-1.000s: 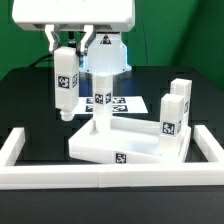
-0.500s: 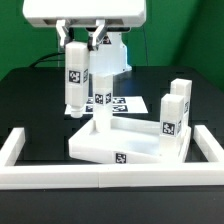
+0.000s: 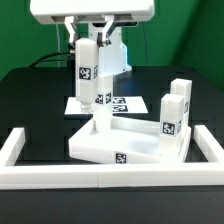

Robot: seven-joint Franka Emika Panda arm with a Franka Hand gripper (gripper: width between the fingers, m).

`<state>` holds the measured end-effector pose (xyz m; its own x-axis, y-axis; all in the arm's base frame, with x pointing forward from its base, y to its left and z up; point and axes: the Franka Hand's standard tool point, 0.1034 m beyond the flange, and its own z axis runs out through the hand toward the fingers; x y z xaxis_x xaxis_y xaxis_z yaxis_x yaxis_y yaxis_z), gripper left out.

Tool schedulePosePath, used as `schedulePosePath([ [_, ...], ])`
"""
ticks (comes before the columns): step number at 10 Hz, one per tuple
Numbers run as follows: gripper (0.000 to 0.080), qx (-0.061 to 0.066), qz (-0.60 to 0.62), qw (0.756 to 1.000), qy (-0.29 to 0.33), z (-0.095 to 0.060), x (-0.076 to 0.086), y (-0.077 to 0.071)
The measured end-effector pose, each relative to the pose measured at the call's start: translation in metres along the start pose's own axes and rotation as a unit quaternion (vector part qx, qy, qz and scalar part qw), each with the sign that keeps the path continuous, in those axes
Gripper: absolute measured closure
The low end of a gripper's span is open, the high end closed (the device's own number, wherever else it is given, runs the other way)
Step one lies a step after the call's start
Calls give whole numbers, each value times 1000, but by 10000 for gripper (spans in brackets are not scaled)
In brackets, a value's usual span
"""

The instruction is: Assemble desk

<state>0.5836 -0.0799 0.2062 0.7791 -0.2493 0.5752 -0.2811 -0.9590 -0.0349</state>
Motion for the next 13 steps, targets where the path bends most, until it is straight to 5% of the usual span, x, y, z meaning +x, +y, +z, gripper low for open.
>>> schedulePosePath([
  [2,502,-5,-38,999,-14,-8,-8,42],
  [3,502,-1,-40,999,-16,-6,-10,45],
  [13,502,10,-52,998,-20,27,-36,18],
])
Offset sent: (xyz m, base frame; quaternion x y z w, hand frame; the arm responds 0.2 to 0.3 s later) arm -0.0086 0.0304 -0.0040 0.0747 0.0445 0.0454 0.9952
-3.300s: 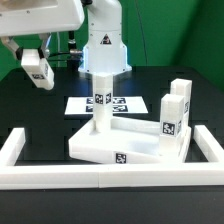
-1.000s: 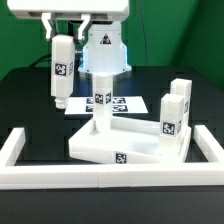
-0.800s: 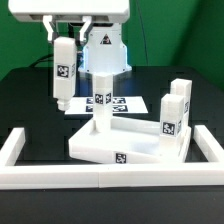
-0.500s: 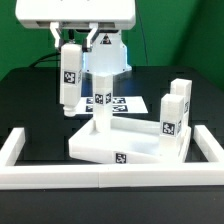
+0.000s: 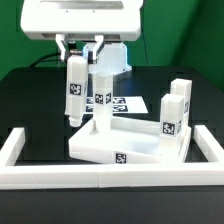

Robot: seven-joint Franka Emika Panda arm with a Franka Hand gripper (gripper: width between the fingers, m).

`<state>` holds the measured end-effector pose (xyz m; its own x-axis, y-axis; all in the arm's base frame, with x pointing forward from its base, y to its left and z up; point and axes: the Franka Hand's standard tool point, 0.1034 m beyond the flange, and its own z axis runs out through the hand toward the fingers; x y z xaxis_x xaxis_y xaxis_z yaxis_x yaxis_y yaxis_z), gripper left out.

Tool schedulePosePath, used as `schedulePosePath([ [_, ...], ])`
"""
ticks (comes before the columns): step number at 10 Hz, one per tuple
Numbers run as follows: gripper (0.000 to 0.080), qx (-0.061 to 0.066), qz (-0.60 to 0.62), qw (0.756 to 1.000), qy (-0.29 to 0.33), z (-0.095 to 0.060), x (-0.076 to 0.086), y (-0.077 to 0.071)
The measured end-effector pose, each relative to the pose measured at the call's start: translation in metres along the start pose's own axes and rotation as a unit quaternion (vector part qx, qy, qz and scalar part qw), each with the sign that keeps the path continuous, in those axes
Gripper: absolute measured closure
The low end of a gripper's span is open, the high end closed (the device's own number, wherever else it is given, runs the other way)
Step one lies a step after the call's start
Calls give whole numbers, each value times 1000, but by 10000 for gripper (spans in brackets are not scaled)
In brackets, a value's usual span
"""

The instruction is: Assemble desk

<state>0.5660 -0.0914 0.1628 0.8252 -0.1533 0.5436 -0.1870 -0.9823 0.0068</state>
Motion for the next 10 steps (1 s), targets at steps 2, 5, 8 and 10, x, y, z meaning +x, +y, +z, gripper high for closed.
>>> schedulePosePath([
  [2,502,1,-2,1000,-4,4,-3,-2],
  [5,502,4,-5,1000,-10,10,-6,-7],
  [8,502,6,-8,1000,-14,22,-7,-14],
  [10,502,5,-8,1000,-18,27,-10,-13],
])
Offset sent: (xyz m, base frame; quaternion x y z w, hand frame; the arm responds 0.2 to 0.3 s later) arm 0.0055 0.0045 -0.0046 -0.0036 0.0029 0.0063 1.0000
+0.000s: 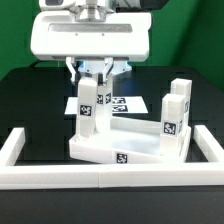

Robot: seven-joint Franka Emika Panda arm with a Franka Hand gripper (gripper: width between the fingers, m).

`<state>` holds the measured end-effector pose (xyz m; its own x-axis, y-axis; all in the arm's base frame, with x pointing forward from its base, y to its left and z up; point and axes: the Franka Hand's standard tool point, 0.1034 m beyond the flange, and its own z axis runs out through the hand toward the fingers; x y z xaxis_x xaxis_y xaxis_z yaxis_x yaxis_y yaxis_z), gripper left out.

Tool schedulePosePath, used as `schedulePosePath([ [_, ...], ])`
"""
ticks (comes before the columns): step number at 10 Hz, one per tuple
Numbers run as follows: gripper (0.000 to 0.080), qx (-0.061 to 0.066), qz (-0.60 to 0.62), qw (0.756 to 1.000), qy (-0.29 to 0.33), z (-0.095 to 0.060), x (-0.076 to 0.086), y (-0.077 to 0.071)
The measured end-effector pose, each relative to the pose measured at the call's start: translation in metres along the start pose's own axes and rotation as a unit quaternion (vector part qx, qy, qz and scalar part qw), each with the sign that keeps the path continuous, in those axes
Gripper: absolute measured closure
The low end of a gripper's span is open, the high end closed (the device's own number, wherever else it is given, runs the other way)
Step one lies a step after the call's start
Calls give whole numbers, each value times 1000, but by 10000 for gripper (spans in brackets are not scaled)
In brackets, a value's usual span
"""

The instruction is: Assemble desk

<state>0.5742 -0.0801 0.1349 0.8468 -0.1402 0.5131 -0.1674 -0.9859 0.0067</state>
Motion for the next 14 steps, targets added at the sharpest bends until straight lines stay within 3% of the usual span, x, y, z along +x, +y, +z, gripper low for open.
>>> schedulePosePath([
  [7,502,-3,0,1000,4,1,-1,1],
  [9,211,-3,0,1000,4,1,-1,1],
  [14,151,-3,0,1000,4,1,-1,1],
])
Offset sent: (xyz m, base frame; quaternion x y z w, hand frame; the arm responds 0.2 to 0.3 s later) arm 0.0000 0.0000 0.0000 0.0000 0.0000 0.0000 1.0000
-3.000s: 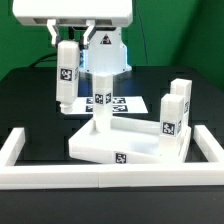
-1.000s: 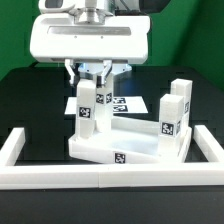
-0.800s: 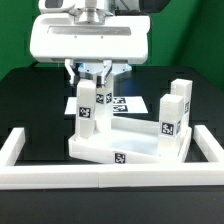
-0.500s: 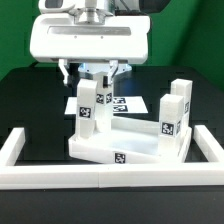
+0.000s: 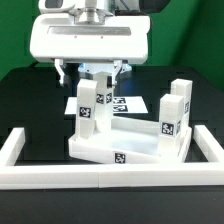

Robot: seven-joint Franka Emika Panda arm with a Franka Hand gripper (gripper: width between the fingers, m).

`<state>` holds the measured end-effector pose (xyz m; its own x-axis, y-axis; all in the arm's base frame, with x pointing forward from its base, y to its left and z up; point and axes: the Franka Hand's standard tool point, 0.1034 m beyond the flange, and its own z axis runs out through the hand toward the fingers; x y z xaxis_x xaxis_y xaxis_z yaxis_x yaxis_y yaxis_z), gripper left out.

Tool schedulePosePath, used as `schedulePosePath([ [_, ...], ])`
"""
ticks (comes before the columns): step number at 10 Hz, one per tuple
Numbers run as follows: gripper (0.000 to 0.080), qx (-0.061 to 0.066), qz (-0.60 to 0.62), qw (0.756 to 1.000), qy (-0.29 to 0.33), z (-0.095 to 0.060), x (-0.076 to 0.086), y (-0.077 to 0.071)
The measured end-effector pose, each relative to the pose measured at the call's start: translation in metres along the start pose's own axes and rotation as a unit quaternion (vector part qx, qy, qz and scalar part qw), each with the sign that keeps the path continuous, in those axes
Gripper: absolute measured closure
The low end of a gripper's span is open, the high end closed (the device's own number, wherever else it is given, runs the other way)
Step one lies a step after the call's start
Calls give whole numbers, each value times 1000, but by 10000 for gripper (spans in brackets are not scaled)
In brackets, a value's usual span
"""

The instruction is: Assemble desk

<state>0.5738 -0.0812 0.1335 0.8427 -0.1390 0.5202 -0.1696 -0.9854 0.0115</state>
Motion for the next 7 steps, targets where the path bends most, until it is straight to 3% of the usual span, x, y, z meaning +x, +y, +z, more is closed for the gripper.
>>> schedulePosePath([
  [2,151,1,1,1000,-3,0,1,1],
  [3,151,20,13,998,-54,-1,5,2],
  [4,151,29,22,997,-71,-4,17,3],
  [5,151,34,24,996,-82,-1,18,2],
  [7,151,57,33,986,-153,4,10,-5],
])
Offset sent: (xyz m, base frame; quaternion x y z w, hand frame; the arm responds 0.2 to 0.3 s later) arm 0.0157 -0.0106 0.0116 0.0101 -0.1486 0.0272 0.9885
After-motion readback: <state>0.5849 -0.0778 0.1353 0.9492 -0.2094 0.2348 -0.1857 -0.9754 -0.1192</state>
